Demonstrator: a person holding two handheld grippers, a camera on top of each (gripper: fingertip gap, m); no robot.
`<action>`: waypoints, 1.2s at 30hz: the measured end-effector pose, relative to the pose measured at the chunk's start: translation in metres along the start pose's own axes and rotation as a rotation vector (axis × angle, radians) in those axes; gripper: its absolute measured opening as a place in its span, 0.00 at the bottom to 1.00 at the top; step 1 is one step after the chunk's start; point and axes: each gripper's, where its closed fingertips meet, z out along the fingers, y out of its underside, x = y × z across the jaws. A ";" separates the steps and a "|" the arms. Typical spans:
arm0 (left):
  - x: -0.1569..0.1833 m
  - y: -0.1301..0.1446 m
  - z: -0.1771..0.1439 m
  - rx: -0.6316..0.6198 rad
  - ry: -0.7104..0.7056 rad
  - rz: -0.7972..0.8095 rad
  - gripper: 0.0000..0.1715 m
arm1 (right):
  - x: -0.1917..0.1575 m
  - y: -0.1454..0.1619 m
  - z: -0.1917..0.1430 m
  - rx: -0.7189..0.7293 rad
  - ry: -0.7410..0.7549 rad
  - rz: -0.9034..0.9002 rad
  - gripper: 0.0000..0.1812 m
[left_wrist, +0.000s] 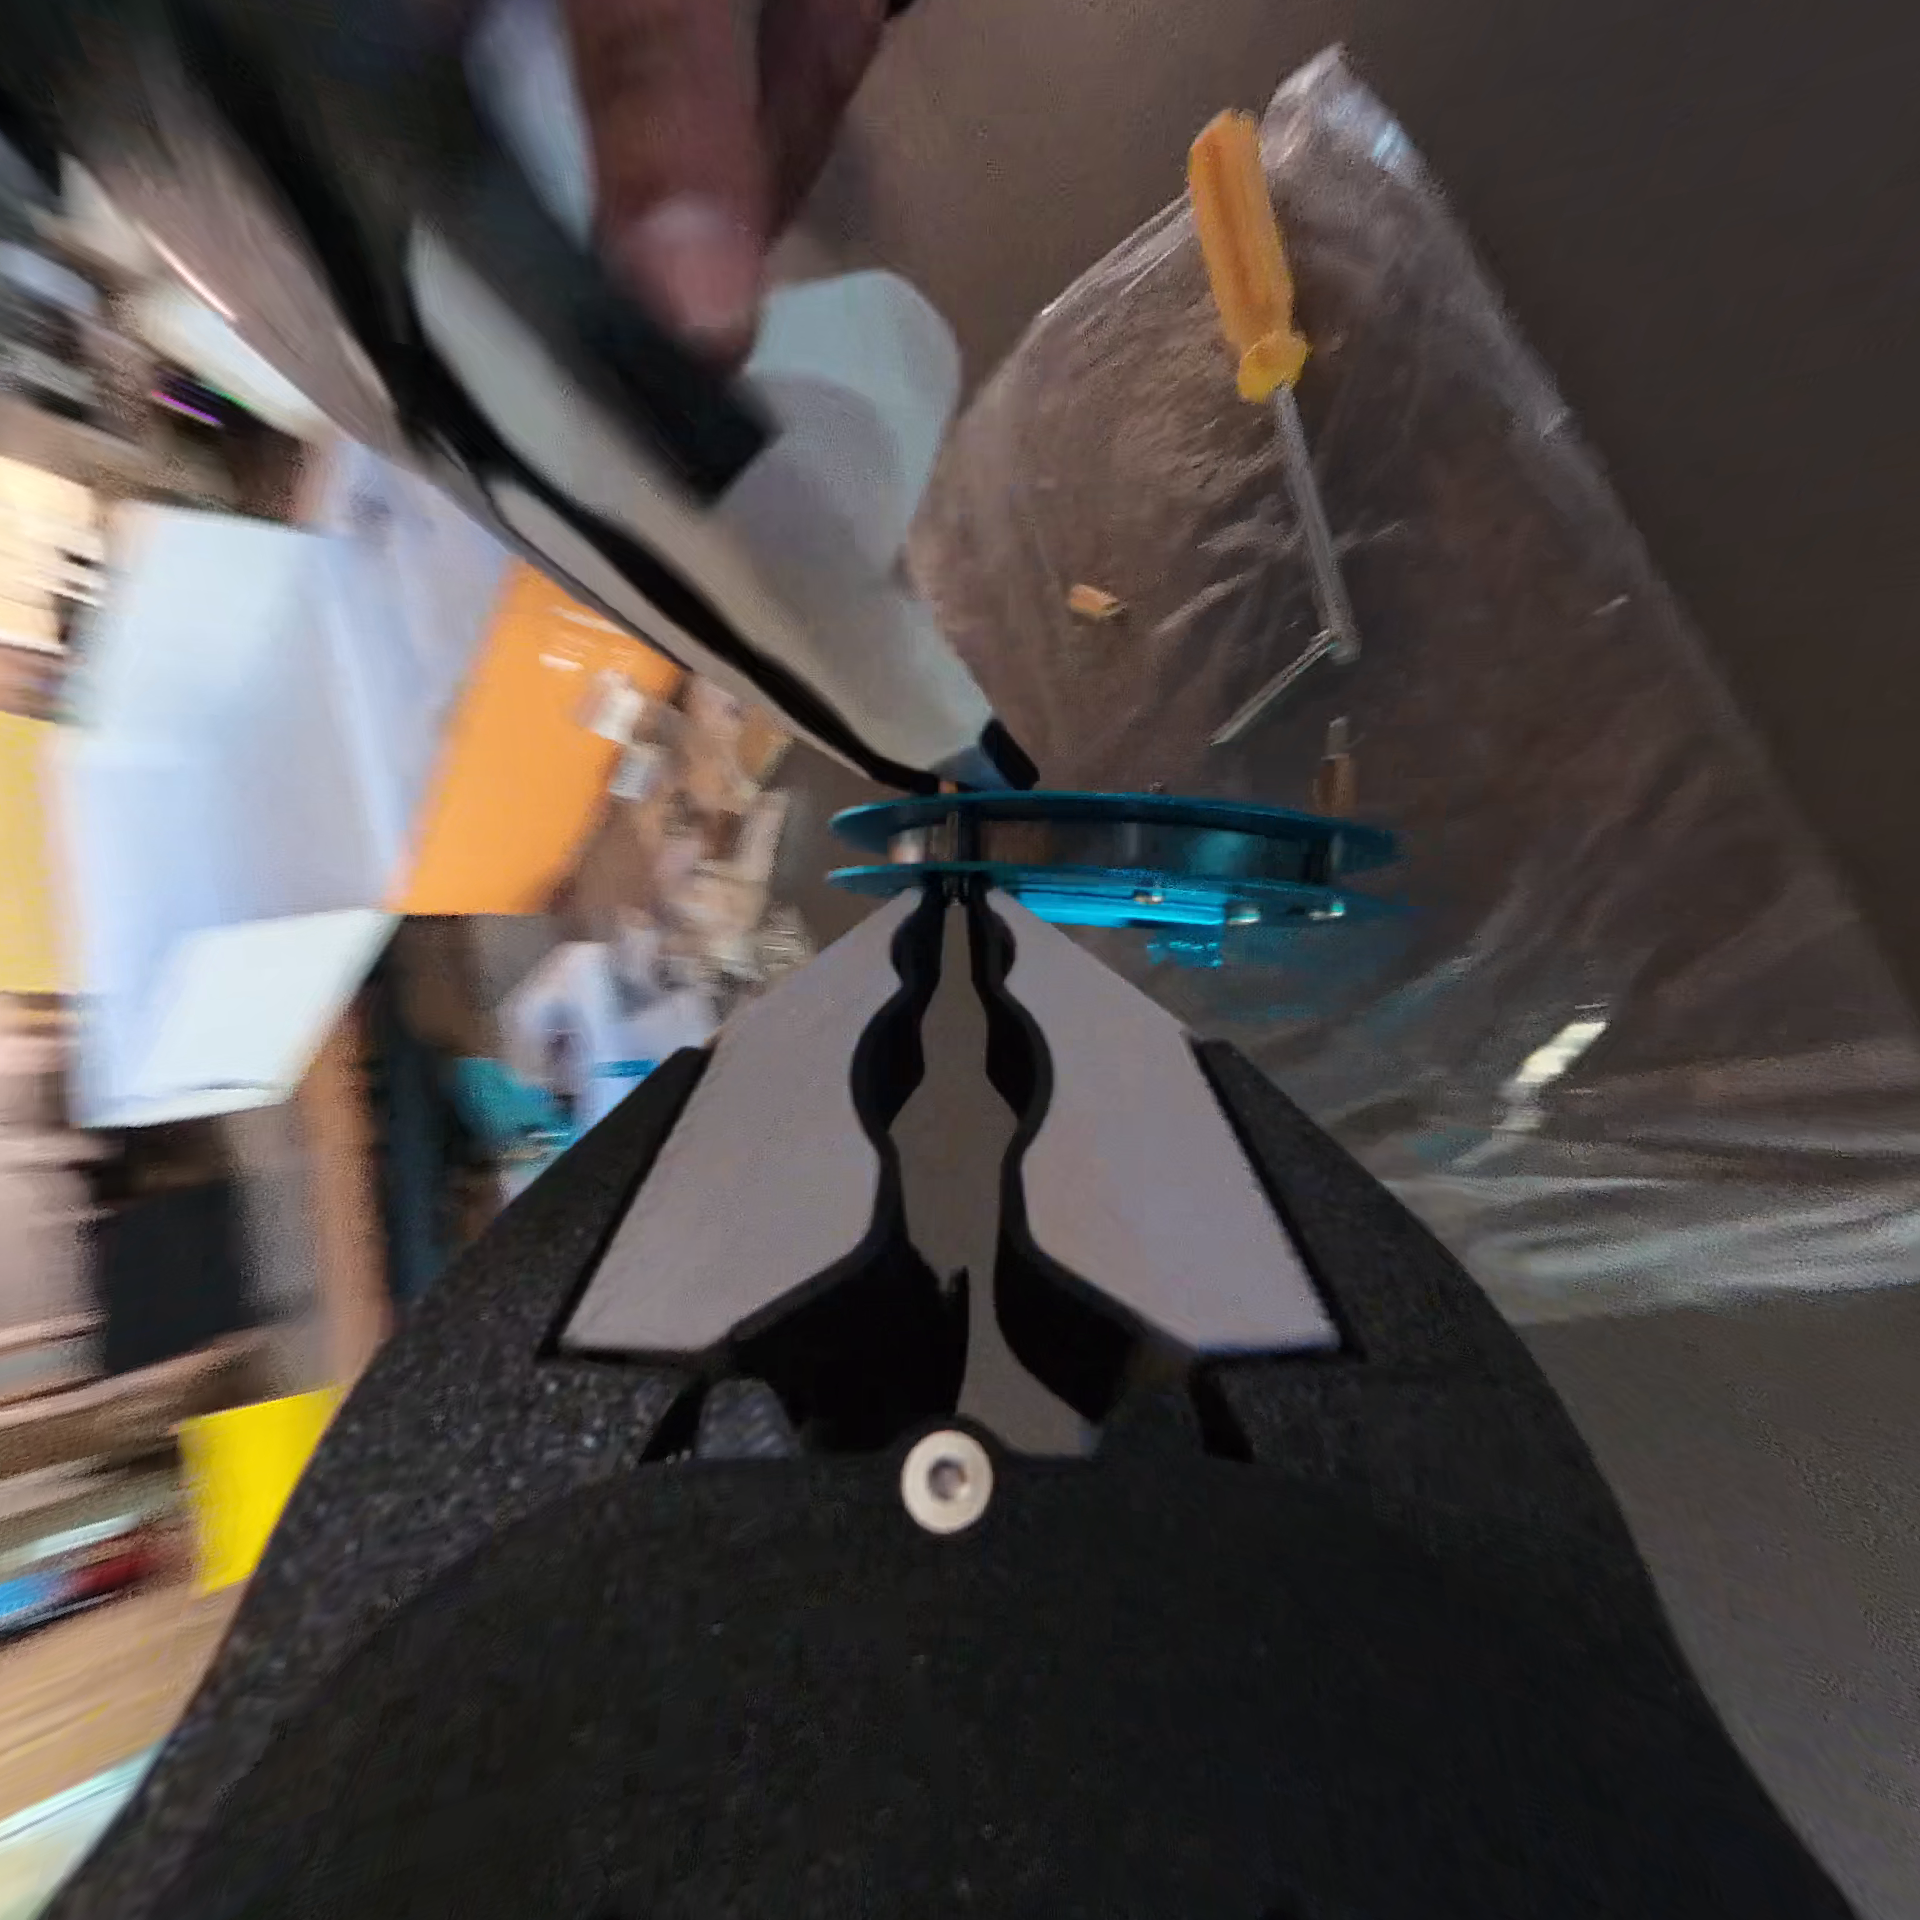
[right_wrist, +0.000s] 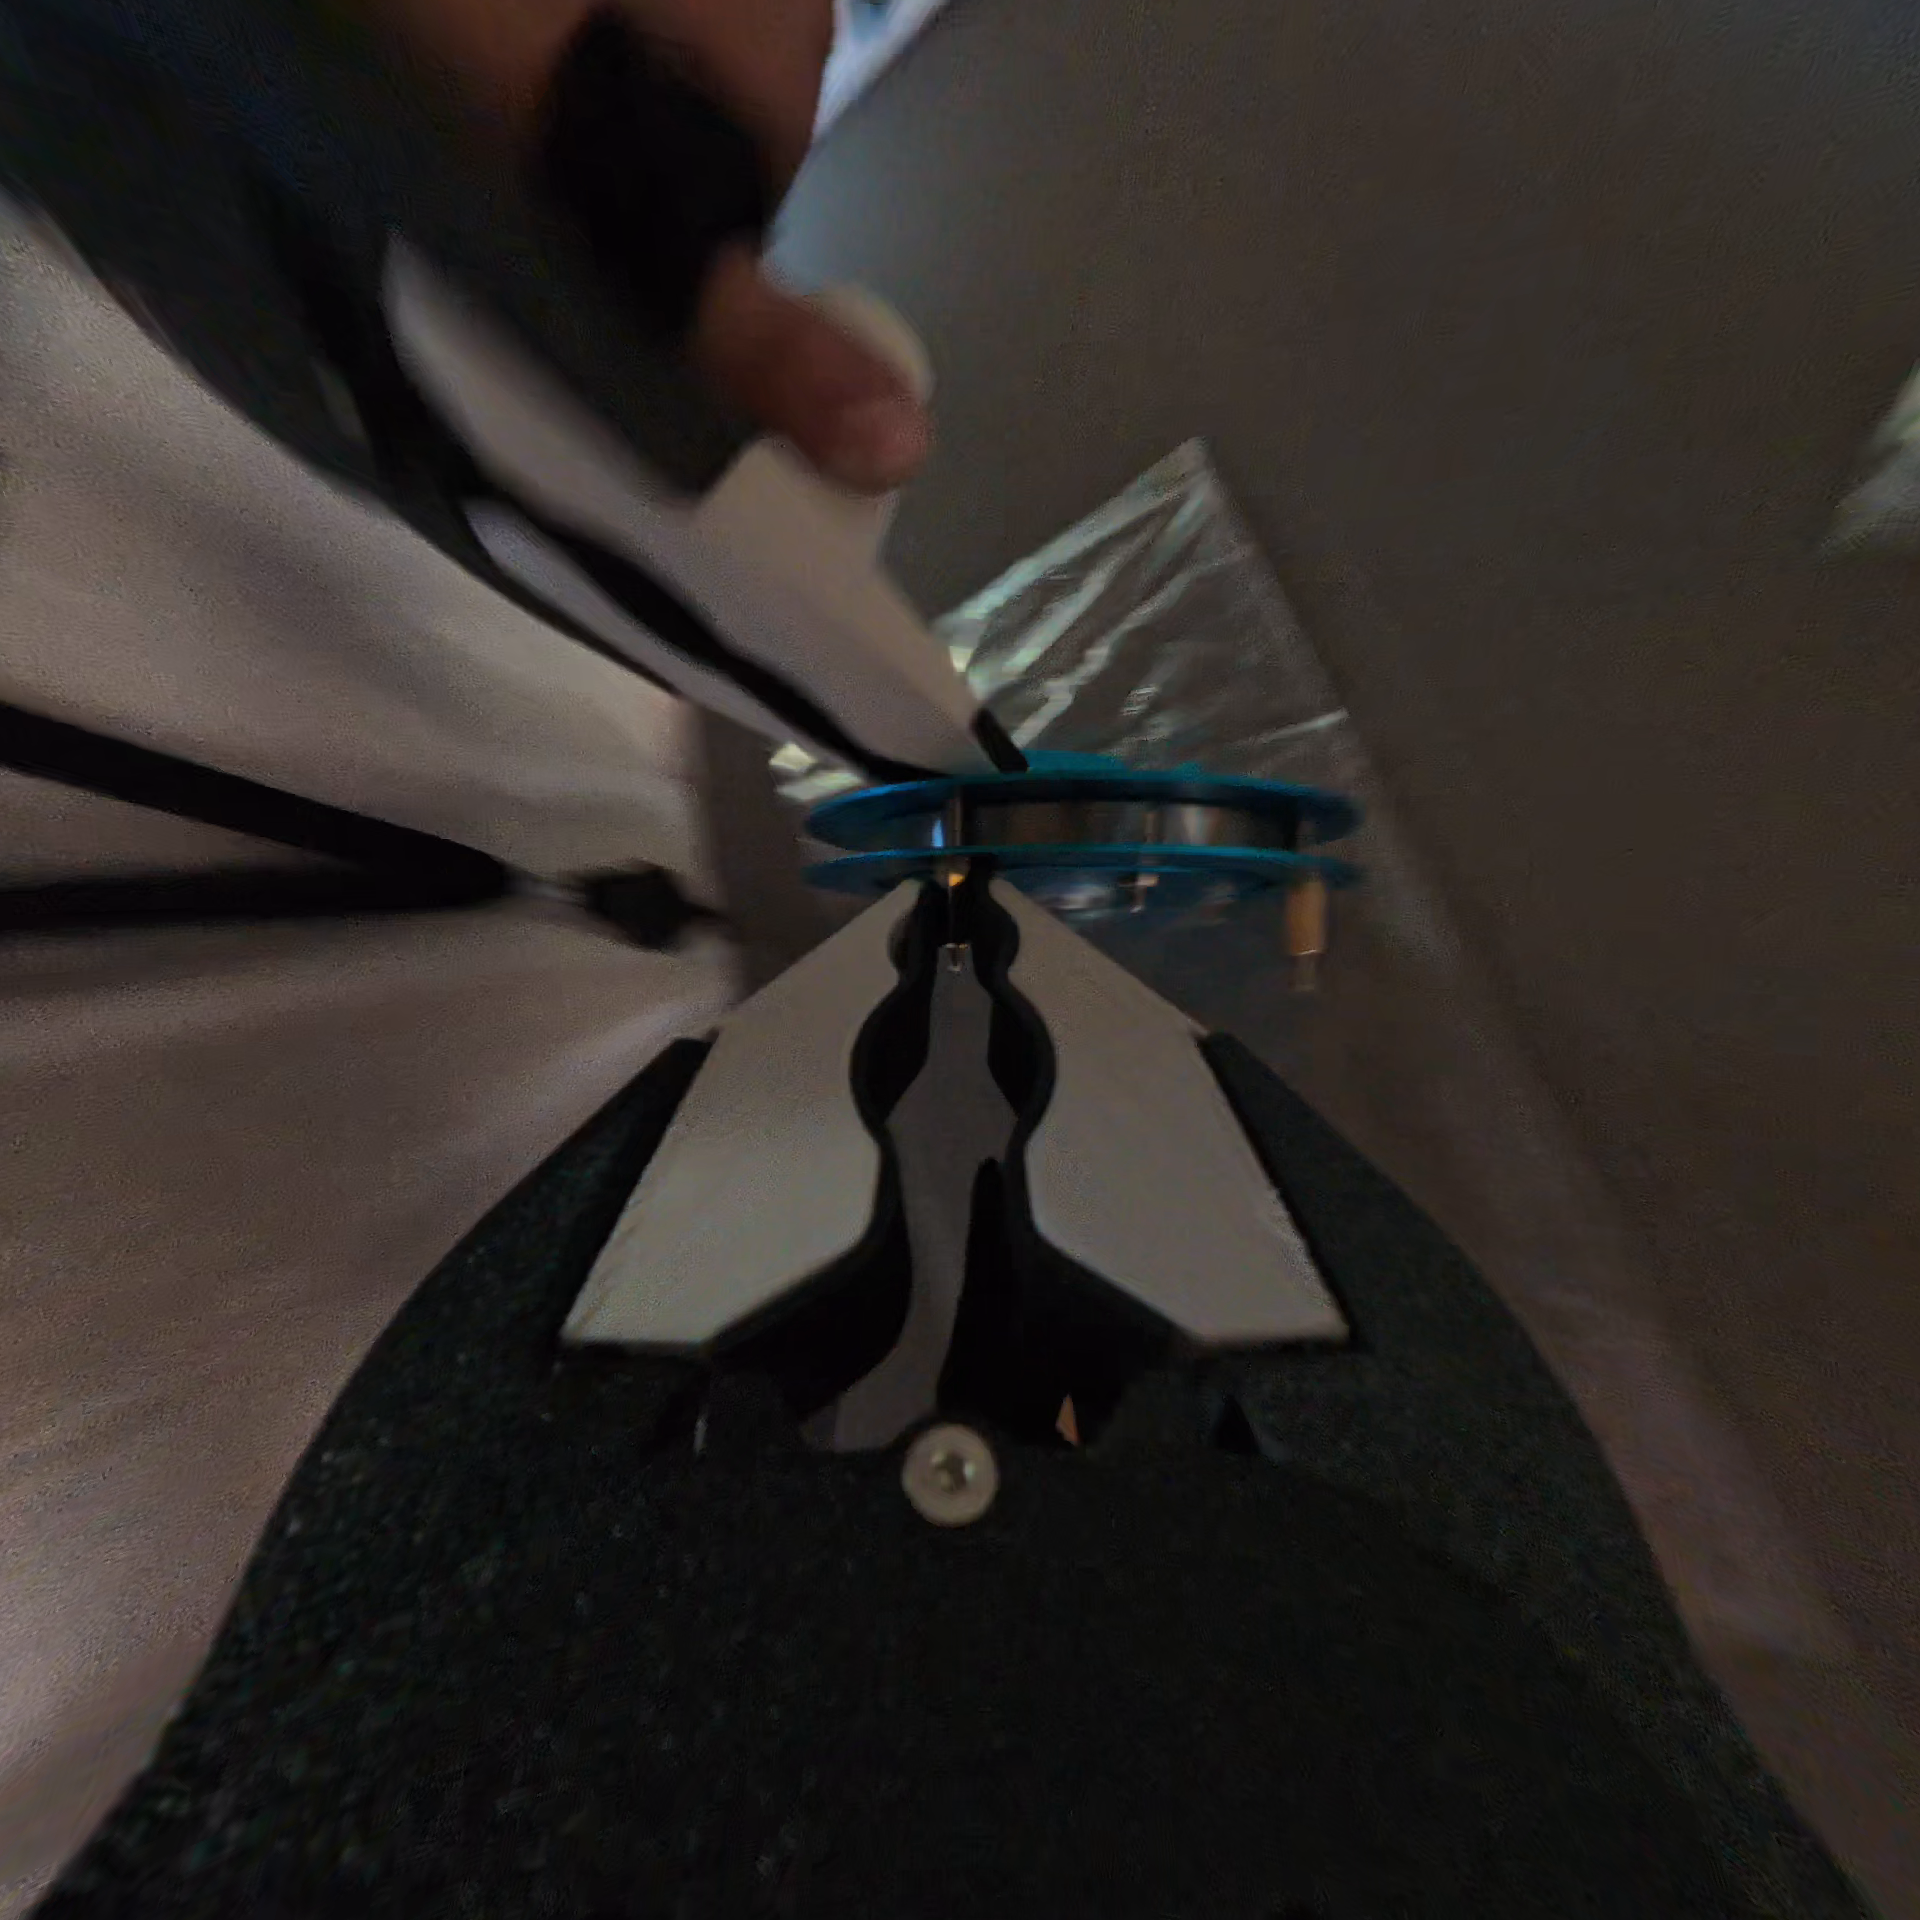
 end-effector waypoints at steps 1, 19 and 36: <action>-0.003 -0.001 0.002 -0.011 -0.124 0.135 0.02 | -0.003 0.000 -0.001 0.031 -0.191 0.189 0.01; -0.001 0.000 0.002 0.002 -0.020 0.044 0.02 | 0.002 -0.002 -0.003 0.005 0.007 -0.005 0.02; 0.004 0.002 0.000 -0.040 0.286 -0.267 0.02 | 0.007 -0.001 0.000 -0.055 0.325 -0.377 0.05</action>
